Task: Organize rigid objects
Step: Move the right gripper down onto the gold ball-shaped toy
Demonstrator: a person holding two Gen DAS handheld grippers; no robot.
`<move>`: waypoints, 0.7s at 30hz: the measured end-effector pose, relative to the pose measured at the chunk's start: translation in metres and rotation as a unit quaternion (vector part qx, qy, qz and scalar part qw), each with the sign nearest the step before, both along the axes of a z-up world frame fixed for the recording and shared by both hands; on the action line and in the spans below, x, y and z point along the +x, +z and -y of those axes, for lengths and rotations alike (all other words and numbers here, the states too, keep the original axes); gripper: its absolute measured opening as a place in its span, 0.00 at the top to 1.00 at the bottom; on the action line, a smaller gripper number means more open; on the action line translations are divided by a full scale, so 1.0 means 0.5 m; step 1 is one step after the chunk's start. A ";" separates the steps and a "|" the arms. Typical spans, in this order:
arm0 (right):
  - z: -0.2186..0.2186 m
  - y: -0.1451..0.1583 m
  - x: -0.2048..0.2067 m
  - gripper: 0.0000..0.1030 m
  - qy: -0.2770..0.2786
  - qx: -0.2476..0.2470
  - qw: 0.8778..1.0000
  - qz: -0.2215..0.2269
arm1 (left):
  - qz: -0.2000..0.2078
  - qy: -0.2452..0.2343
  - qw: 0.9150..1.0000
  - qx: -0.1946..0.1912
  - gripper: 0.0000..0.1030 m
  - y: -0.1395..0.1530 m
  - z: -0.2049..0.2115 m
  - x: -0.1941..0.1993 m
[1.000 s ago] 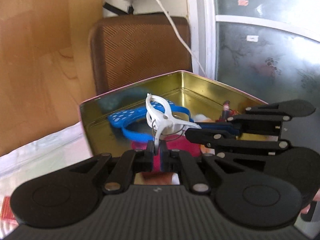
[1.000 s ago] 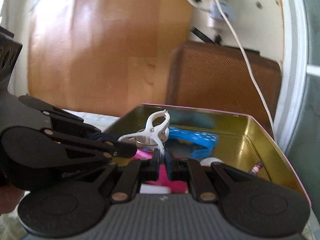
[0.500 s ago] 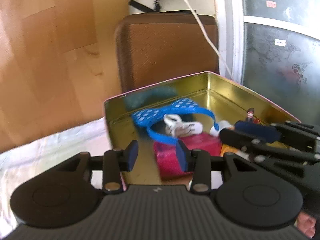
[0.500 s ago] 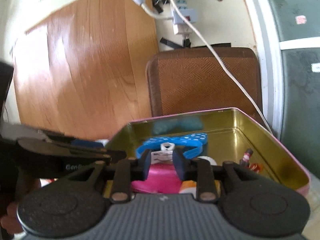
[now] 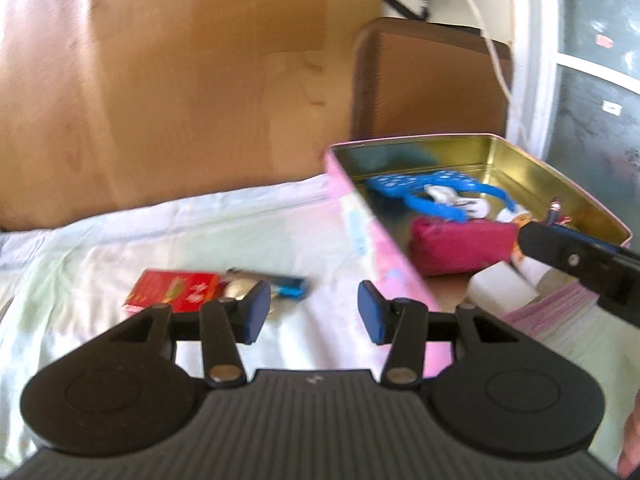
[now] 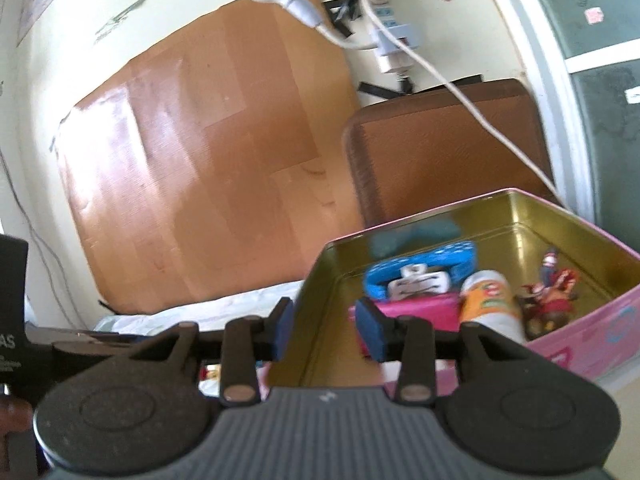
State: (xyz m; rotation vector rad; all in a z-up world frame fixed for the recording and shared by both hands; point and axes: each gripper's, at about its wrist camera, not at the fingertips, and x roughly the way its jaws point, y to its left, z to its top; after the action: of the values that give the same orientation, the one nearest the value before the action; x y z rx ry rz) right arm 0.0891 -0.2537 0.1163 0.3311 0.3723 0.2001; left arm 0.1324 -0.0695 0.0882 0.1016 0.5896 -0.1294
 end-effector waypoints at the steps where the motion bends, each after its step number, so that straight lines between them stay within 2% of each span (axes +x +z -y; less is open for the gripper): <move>1: -0.012 0.002 -0.002 0.65 0.005 -0.002 1.000 0.001 | 0.001 0.006 1.000 -0.001 0.51 -0.002 -0.012 -0.004; 9: -0.109 0.014 -0.009 0.62 0.045 -0.038 0.998 0.005 | 0.001 0.051 0.999 -0.016 0.51 -0.021 -0.100 -0.023; 21: -0.230 -0.012 -0.004 0.59 0.099 -0.101 0.990 -0.010 | -0.012 0.113 0.993 -0.018 0.50 -0.084 -0.207 -0.014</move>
State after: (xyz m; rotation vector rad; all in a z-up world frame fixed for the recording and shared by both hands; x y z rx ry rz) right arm 0.0870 -0.1389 0.1102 0.0953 0.4418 0.3515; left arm 0.1253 0.0342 0.0462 -0.0014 0.6178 0.0782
